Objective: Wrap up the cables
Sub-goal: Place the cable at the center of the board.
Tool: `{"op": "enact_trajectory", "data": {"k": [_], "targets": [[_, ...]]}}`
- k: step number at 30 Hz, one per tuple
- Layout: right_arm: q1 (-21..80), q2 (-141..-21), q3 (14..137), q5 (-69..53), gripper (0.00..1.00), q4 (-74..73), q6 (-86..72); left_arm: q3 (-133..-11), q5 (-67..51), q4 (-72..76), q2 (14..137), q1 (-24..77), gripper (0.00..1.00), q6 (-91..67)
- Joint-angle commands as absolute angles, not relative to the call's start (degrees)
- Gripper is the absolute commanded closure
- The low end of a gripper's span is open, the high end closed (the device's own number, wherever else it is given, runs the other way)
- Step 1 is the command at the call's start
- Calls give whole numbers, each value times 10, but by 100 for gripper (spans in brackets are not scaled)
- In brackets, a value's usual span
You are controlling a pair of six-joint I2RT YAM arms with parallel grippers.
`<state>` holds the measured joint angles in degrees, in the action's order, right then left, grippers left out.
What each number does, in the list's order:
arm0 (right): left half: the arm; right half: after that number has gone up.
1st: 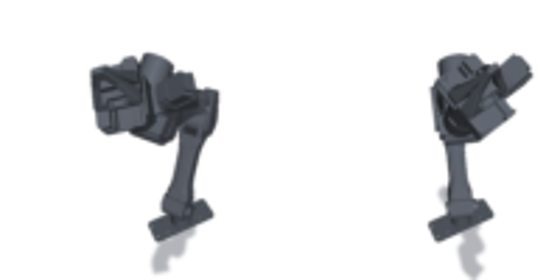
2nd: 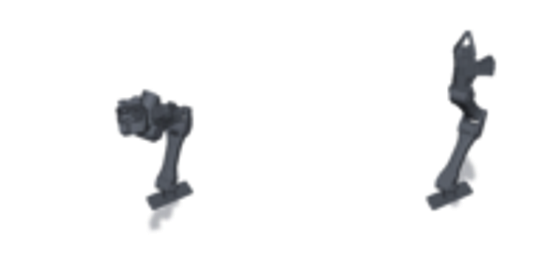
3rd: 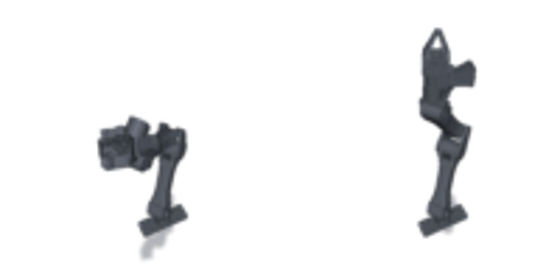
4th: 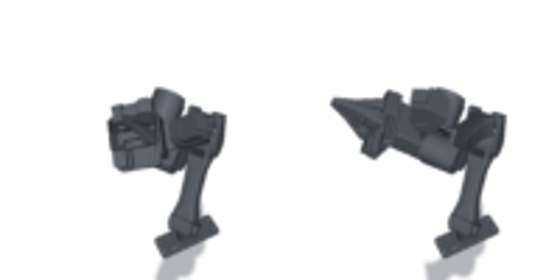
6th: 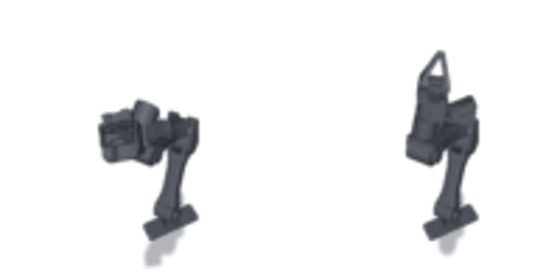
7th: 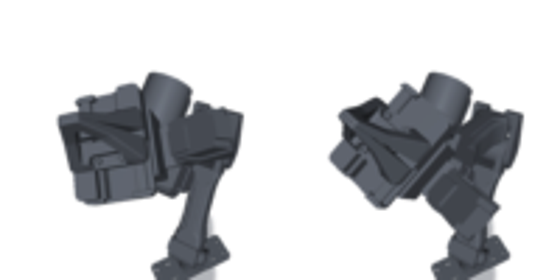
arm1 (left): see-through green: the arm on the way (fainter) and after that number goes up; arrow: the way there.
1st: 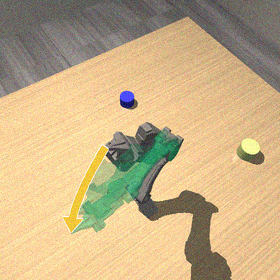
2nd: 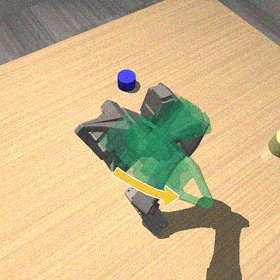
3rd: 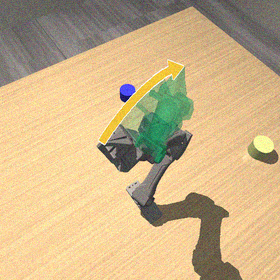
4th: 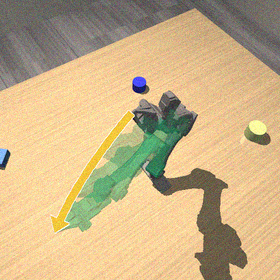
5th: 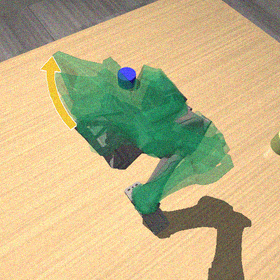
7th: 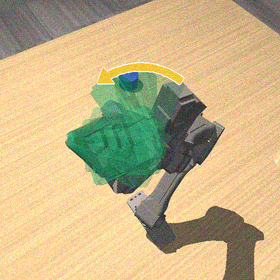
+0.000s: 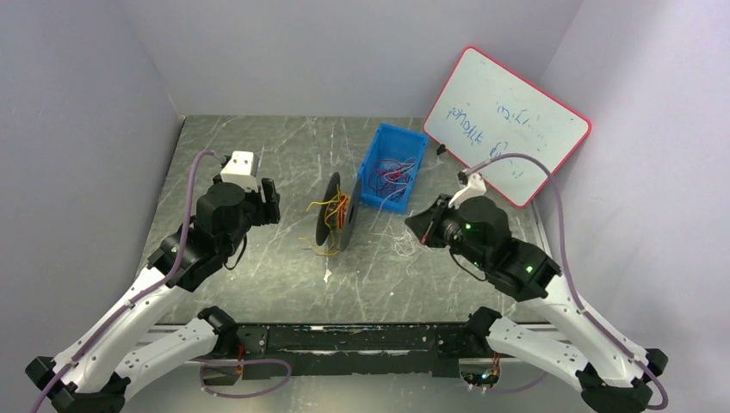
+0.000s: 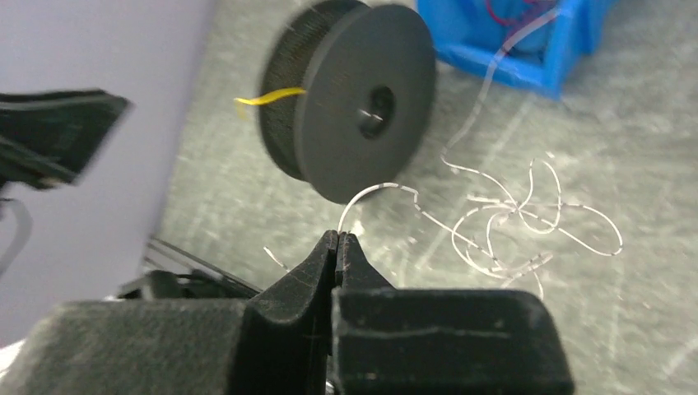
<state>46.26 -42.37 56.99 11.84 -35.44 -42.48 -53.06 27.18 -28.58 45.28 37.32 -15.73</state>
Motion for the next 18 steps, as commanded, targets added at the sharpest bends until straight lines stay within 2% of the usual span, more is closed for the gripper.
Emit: {"op": "enact_trajectory", "data": {"k": [1, 3, 6, 8, 12, 18], "targets": [[465, -432, 534, 142, 94, -388, -421, -534, 264, -278, 449, 369, 30, -160], [465, -447, 521, 153, 87, -395, -413, -534, 264, -278, 448, 369, 30, -158], [465, -469, 503, 188, 61, -396, -406, -536, 261, -280, 447, 369, 30, -159], [466, -480, 499, 211, 50, -390, -406, -535, 259, -279, 447, 369, 30, -157], [466, -495, 508, 251, 45, -354, -392, -535, 257, -278, 448, 369, 30, -157], [465, -529, 515, 287, 43, -258, -387, -537, 253, -280, 448, 369, 30, -156]]}}
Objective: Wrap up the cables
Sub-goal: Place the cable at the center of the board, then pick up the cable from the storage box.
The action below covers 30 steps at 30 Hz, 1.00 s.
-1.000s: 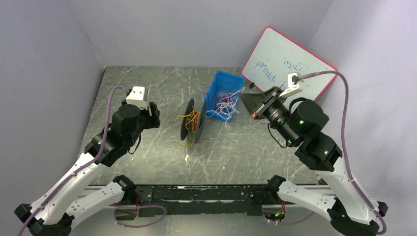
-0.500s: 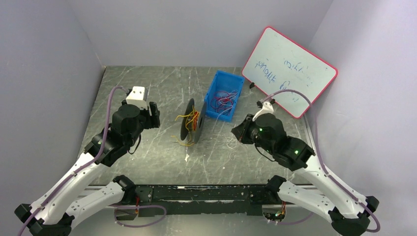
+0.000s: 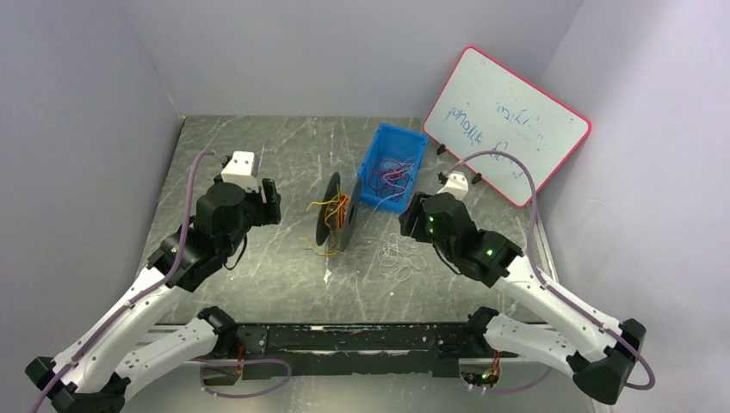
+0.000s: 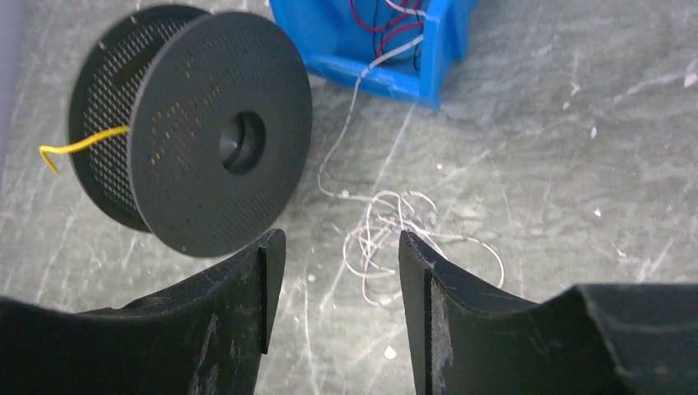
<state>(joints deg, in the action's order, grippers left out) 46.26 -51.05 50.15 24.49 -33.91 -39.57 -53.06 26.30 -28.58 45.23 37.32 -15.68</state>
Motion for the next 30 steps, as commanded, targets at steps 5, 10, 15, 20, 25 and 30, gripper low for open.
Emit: {"op": "enact_trajectory", "data": {"k": [5, 10, 15, 20, 25, 30], "targets": [[464, -588, 519, 296, 43, -197, -404, -537, 253, -278, 442, 369, 30, -154], [465, -656, 513, 287, 43, -139, -424, -537, 247, -277, 439, 368, 30, -154], [465, -723, 515, 308, 43, -118, -457, -535, 238, -274, 437, 368, 30, -154], [465, -783, 531, 350, 46, -124, -508, -537, 227, -275, 439, 369, 30, -156], [464, -832, 543, 401, 48, -115, -541, -535, 226, -272, 434, 369, 30, -155], [459, -872, 560, 426, 52, -93, -551, -535, 225, -272, 434, 369, 30, -155]]}}
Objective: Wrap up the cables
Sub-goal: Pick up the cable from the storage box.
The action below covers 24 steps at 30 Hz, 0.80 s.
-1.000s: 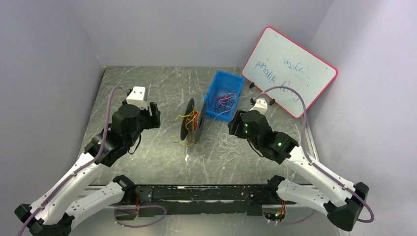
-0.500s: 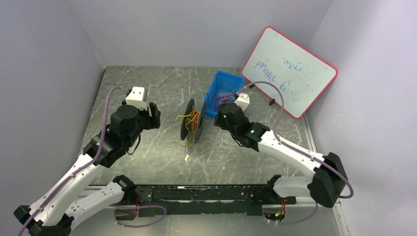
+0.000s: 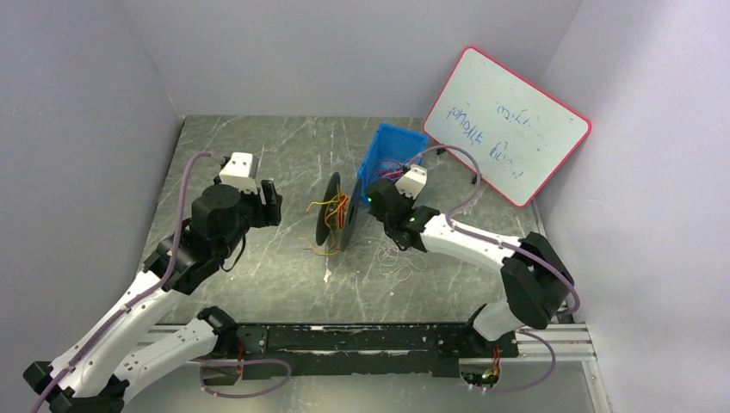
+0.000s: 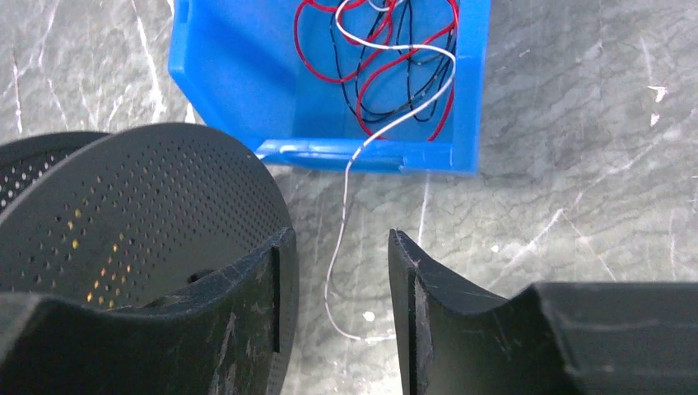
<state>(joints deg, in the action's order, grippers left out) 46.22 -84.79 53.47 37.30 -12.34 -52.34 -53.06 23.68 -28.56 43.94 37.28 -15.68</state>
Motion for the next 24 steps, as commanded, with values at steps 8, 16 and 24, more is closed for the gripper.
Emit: {"op": "enact_trajectory", "data": {"k": [8, 16, 24], "targets": [[440, -934, 597, 443, 58, -99, -588, -535, 227, -273, 434, 369, 30, -155], [408, -952, 593, 433, 59, -86, -603, -534, 227, -272, 434, 369, 30, -155], [389, -972, 589, 404, 61, -66, -615, -536, 224, -273, 440, 368, 30, -155]]}}
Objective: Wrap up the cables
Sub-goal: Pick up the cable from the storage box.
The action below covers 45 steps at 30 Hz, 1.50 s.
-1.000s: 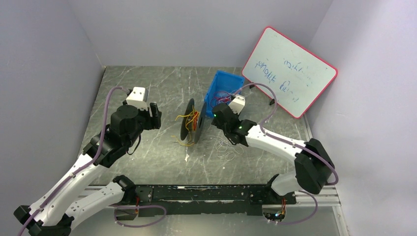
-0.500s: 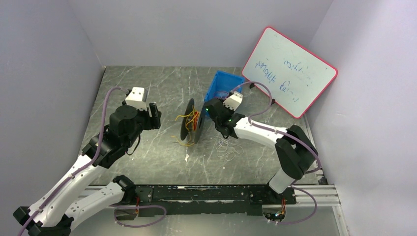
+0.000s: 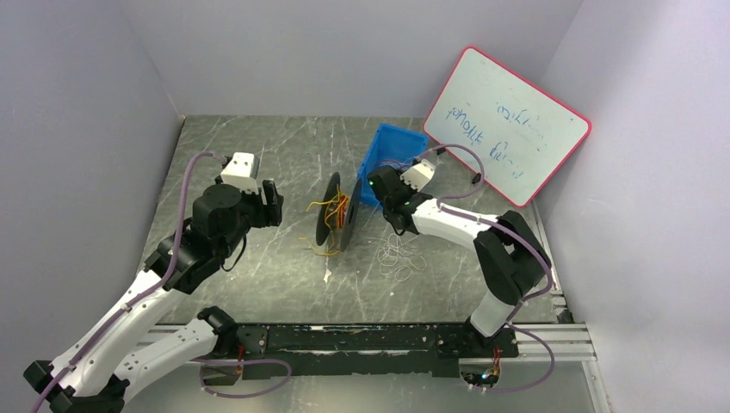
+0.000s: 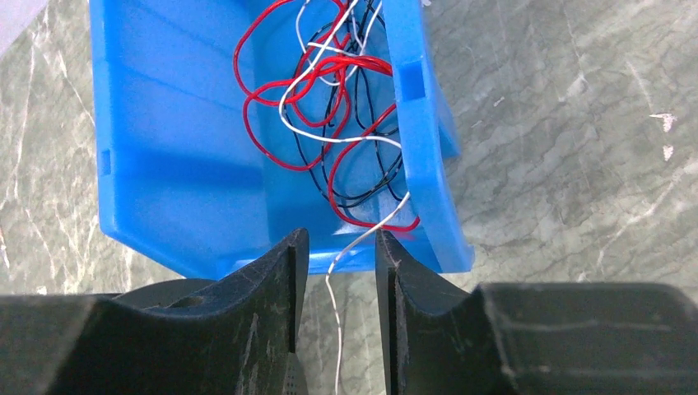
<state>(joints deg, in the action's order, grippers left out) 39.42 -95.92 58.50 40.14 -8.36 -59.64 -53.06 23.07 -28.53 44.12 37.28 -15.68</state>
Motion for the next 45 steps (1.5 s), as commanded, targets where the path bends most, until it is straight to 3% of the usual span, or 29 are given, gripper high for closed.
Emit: {"op": "enact_trajectory", "data": {"k": [1, 13, 18, 21, 45], "targets": [[389, -973, 589, 403, 61, -63, -614, -535, 223, -271, 438, 369, 30, -154], [386, -1008, 609, 405, 69, -63, -625, -535, 226, -272, 436, 368, 30, -155], [385, -1008, 610, 405, 84, -57, -622, -534, 228, -272, 435, 369, 30, -156], [385, -1001, 612, 408, 100, -50, -614, -534, 228, -272, 434, 369, 30, -155], [386, -752, 642, 397, 100, 126, -337, -536, 225, -273, 443, 369, 30, -155]]}}
